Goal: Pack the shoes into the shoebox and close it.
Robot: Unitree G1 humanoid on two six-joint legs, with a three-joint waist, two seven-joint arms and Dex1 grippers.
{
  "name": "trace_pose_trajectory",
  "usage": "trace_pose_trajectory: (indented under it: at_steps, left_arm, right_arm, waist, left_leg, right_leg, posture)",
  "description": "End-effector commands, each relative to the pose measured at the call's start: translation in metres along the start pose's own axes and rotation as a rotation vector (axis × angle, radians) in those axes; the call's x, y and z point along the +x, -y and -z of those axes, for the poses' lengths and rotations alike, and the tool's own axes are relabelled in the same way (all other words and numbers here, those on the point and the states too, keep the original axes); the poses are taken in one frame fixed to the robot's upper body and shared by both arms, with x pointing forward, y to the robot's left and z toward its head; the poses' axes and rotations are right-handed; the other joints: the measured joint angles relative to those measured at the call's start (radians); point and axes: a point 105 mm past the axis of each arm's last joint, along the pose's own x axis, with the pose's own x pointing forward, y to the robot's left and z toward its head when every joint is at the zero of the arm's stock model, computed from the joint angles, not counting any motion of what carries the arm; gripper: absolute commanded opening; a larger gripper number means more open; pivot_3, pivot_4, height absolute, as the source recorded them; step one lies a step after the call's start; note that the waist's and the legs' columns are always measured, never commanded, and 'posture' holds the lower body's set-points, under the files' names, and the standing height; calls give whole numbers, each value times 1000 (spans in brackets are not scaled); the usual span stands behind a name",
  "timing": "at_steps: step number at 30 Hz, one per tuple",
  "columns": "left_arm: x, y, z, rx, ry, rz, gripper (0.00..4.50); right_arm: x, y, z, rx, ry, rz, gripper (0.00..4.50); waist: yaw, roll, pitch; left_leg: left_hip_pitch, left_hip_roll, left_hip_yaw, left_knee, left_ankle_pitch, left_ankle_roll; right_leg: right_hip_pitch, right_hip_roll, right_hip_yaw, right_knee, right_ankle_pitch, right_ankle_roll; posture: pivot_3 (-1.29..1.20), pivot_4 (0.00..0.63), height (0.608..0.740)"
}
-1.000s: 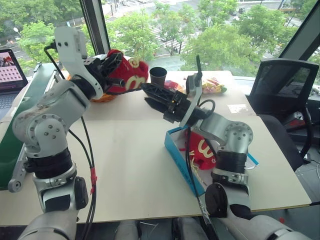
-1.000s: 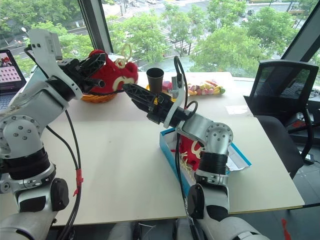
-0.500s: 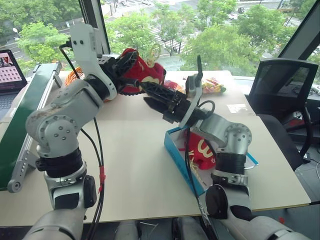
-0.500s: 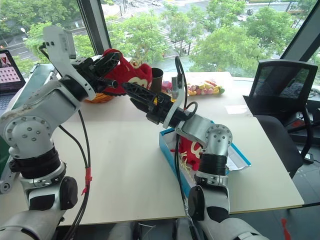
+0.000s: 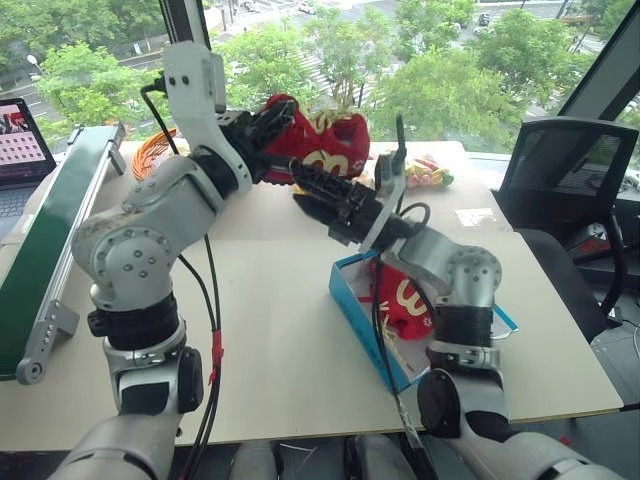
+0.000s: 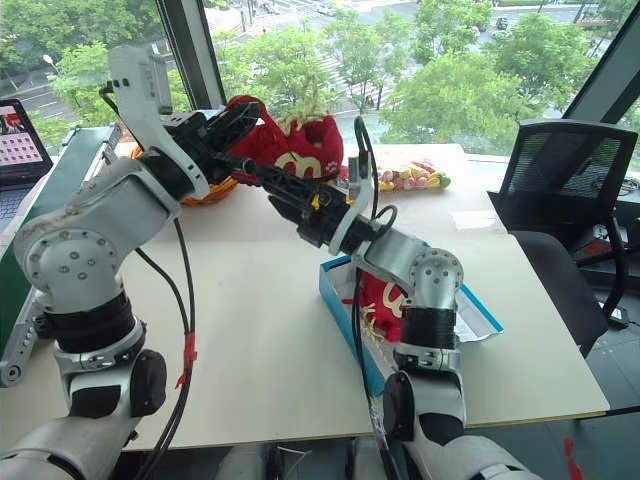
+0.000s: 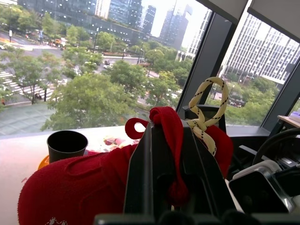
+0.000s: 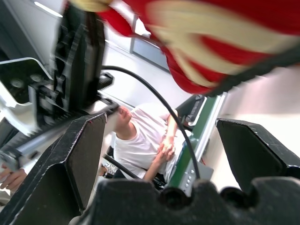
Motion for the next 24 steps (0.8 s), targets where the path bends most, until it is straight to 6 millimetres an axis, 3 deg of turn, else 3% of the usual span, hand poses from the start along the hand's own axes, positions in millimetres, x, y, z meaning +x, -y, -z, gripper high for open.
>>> trace_pose_trajectory:
  at_steps: [1, 8, 12, 22, 24]
  left_arm:
    - [-6, 13, -9, -1, 48, 33, 27]
    - [-9, 14, -6, -20, 41, 21, 27]
    - [-10, 13, -6, -17, 37, 14, 0]
    - [-11, 11, -7, -5, 34, 7, 0]
    - [-11, 10, -8, -3, 35, 7, 0]
  right_arm:
    - [7, -5, -25, -7, 122, -15, 4500]
    - [17, -9, -45, -9, 212, -27, 4500]
    - [17, -8, -51, -9, 245, -21, 3507]
    - [9, -13, -54, -87, 216, -34, 59]
    - [7, -17, -53, -106, 205, -47, 25]
  waist:
    - [0, 0, 0]
    - [0, 0, 0]
    - [0, 0, 0]
    - [0, 0, 0]
    - [0, 0, 0]
  left_leg:
    - [0, 0, 0, 0, 0, 0]
    - [0, 0, 0, 0, 0, 0]
    - [0, 0, 0, 0, 3, -4]
    - [0, 0, 0, 0, 3, -5]
    - [0, 0, 0, 0, 3, -5]
  right_leg:
    - [0, 0, 0, 0, 0, 0]
    - [0, 0, 0, 0, 0, 0]
    - [0, 0, 0, 1, 0, 0]
    - [0, 0, 0, 0, 0, 0]
    - [0, 0, 0, 0, 0, 0]
  posture:
    - [0, 150, 737]
    - [0, 150, 737]
    - [0, 150, 737]
    - [0, 150, 737]
    - [0, 150, 737]
